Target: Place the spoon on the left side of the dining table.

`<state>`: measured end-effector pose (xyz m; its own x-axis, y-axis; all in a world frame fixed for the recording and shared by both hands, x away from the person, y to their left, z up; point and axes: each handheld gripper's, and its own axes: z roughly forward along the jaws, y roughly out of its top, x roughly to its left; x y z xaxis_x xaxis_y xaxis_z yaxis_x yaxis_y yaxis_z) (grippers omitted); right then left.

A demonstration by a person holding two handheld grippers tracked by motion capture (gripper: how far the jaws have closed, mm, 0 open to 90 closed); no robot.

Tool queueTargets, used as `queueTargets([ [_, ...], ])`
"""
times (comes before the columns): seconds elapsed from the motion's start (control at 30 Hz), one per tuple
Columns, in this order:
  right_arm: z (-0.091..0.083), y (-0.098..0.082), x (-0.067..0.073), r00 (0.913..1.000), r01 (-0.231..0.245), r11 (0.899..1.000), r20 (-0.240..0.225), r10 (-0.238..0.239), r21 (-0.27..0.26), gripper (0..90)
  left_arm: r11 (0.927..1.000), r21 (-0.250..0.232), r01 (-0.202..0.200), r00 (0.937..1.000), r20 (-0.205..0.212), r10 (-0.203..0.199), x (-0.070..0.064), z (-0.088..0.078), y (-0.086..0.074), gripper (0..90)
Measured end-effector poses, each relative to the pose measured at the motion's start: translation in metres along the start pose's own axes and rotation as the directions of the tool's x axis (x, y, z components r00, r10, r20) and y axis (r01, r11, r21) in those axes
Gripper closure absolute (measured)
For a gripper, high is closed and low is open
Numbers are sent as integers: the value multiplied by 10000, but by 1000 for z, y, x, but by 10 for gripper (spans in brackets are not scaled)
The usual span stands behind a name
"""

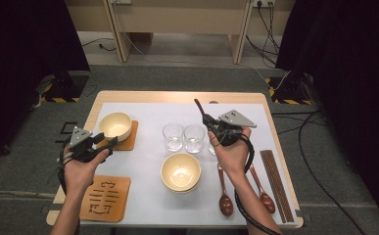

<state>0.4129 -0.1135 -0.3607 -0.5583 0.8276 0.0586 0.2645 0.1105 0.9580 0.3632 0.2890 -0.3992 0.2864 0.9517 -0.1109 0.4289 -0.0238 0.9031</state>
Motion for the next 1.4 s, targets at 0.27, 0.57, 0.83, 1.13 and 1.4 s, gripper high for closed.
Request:
queueTargets([
  [0.27,2,4,2,10000,96,9998,-6,-96,-164,856,10000,-3,19,9998,202,-19,-3,2,0,430],
  [0.57,6,8,7,9998,130,9997,-117,-133,-230,856,9998,-23,-200,9989,433,201,-10,5,5,430],
  [0.83,8,10,9,9998,165,9994,-136,-169,-289,855,9986,-521,40,9953,964,10,-19,10,15,433],
  [1.13,12,13,12,9993,304,9990,-195,-311,-340,855,9968,-778,-189,9915,1266,287,-33,16,30,433],
  [1.4,15,14,15,9993,286,9990,-250,-295,-333,856,9948,-962,-330,9806,1894,508,-53,32,52,435],
])
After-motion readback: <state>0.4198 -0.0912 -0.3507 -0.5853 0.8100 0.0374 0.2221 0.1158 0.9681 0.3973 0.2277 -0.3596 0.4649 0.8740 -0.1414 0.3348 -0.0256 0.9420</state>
